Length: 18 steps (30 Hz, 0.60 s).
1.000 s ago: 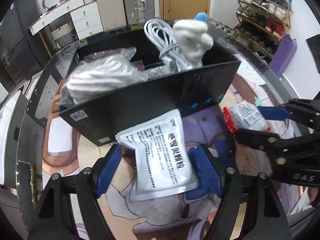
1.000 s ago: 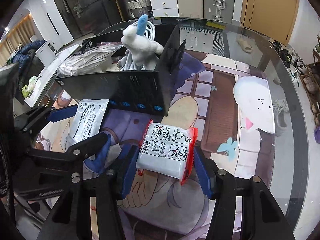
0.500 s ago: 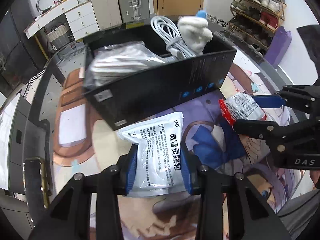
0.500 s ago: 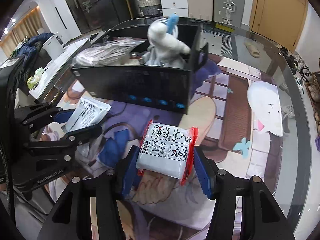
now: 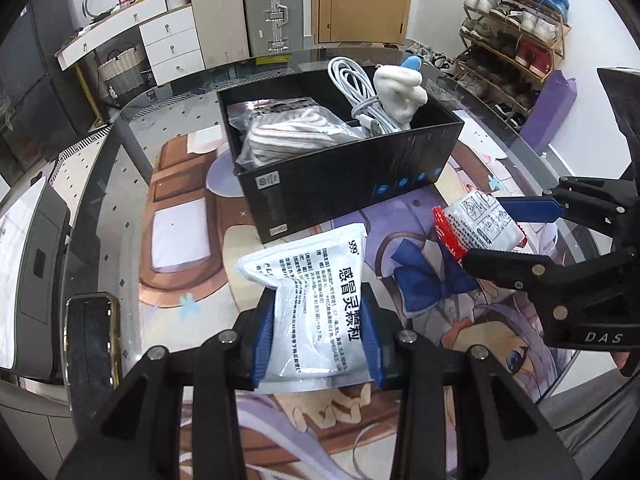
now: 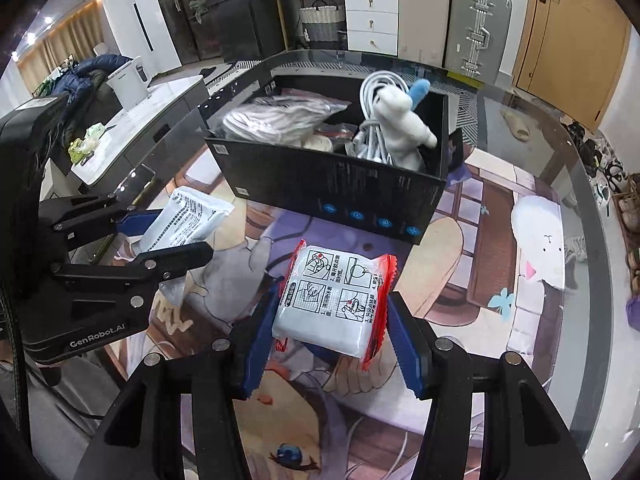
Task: Organize soft objects
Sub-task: 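Lift white packet with left tool while right tool carries red-edged packet toward box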
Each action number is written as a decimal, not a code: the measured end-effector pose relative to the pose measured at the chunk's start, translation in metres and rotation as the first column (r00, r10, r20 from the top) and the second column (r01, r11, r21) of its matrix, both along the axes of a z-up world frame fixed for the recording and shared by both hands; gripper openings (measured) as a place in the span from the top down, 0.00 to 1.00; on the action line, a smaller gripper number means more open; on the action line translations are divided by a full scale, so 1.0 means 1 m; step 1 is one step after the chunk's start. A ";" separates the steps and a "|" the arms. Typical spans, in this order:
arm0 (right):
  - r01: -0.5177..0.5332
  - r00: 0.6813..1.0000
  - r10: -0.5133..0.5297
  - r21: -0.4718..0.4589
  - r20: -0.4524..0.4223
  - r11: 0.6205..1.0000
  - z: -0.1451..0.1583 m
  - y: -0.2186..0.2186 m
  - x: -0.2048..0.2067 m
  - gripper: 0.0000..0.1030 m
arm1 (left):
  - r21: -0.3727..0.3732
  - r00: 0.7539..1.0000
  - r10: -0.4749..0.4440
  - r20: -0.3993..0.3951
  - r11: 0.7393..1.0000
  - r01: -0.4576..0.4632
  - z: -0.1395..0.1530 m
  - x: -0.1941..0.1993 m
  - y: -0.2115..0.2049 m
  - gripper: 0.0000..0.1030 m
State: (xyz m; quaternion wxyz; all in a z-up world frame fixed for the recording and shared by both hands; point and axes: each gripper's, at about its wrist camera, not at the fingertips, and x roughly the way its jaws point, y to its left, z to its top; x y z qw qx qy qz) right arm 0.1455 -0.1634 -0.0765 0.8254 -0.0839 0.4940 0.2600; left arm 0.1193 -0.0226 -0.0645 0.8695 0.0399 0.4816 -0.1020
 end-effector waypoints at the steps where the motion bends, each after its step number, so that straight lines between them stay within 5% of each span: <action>1: 0.002 1.000 -0.002 0.003 0.002 1.000 0.002 0.000 0.000 0.47 | 0.002 1.000 0.001 0.005 1.000 -0.001 0.002 -0.001 0.001 0.64; 18: 0.003 1.000 -0.003 0.015 0.011 1.000 0.005 -0.003 0.002 0.47 | 0.038 0.997 -0.009 0.074 0.999 0.006 0.019 -0.005 -0.005 0.64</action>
